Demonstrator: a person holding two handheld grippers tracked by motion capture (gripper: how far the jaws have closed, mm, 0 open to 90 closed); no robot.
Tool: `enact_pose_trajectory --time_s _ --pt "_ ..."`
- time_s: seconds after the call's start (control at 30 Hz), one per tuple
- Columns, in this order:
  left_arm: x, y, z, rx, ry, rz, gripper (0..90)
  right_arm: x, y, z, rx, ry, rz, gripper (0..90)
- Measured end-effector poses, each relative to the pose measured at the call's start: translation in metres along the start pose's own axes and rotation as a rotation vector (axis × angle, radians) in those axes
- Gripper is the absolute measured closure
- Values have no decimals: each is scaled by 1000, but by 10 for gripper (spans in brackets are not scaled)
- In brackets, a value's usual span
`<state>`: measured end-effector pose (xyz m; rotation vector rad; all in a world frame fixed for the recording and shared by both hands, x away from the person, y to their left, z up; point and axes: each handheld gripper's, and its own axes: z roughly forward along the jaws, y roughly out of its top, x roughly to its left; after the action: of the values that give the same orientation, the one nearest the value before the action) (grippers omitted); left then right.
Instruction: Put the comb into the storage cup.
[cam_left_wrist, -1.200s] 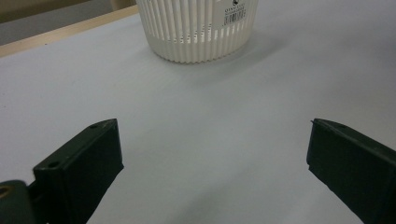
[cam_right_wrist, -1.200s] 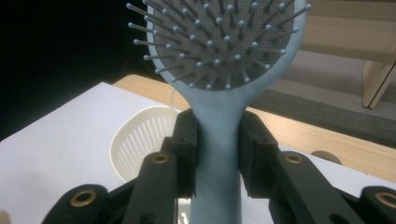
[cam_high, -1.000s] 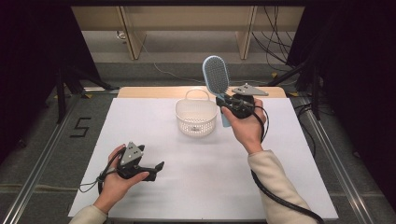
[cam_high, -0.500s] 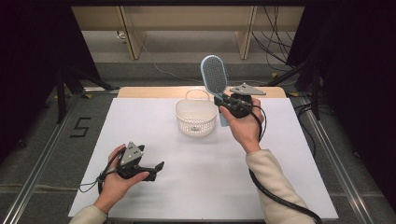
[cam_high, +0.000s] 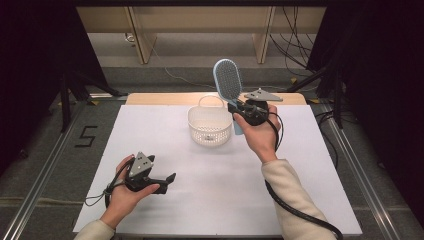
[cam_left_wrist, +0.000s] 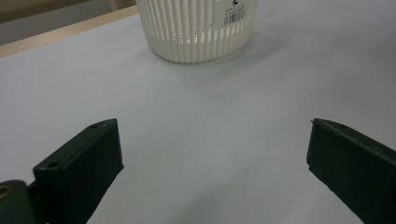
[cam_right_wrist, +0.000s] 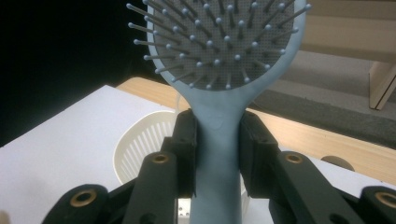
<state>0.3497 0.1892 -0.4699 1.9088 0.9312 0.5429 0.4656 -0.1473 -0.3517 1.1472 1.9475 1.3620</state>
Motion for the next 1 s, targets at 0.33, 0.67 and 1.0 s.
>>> enact_pose_trajectory --time_s 0.33,0.67,1.0 --pt "0 0 0 -1 -1 -1 28 1 1 3 -4 2 -3 706" --pt "0 0 0 0 0 0 28 2 2 6 -11 12 -15 706" --pt "0 0 0 -1 0 0 28 3 1 9 -11 13 -24 706"
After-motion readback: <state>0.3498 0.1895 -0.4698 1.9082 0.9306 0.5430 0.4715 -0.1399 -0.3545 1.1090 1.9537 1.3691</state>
